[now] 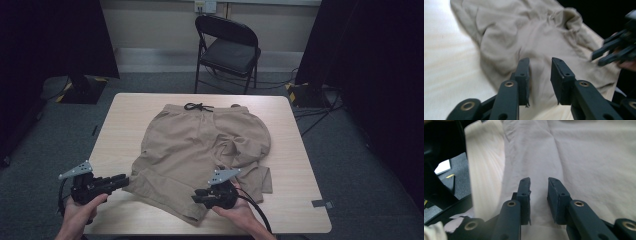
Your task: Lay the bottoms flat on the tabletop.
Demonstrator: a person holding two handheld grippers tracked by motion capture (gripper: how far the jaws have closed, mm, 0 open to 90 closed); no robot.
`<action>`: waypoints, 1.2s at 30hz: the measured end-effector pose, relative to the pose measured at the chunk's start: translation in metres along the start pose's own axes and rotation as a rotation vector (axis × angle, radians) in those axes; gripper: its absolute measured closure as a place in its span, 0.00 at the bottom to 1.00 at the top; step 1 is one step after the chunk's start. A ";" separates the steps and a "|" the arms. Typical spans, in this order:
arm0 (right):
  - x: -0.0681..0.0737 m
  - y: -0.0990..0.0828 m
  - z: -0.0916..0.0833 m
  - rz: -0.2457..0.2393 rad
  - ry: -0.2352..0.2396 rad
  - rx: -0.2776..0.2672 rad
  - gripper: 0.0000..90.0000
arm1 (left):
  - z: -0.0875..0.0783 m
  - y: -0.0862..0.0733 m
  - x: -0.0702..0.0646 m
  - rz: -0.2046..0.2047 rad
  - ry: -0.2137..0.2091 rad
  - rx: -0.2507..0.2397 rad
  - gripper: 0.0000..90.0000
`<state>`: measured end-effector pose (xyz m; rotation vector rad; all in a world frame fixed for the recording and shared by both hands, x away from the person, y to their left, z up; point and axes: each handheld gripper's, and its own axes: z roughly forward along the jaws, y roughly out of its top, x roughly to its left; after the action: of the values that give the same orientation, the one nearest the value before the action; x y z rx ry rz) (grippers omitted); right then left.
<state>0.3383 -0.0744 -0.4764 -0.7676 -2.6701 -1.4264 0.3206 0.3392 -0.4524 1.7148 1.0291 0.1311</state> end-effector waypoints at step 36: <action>0.033 -0.022 0.009 -0.012 0.116 0.075 0.67 | 0.011 -0.041 0.001 0.015 0.003 0.217 0.64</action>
<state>0.3022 -0.0642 -0.4905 -0.6434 -2.6285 -1.3206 0.3040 0.3339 -0.4910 1.9191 1.0640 0.0326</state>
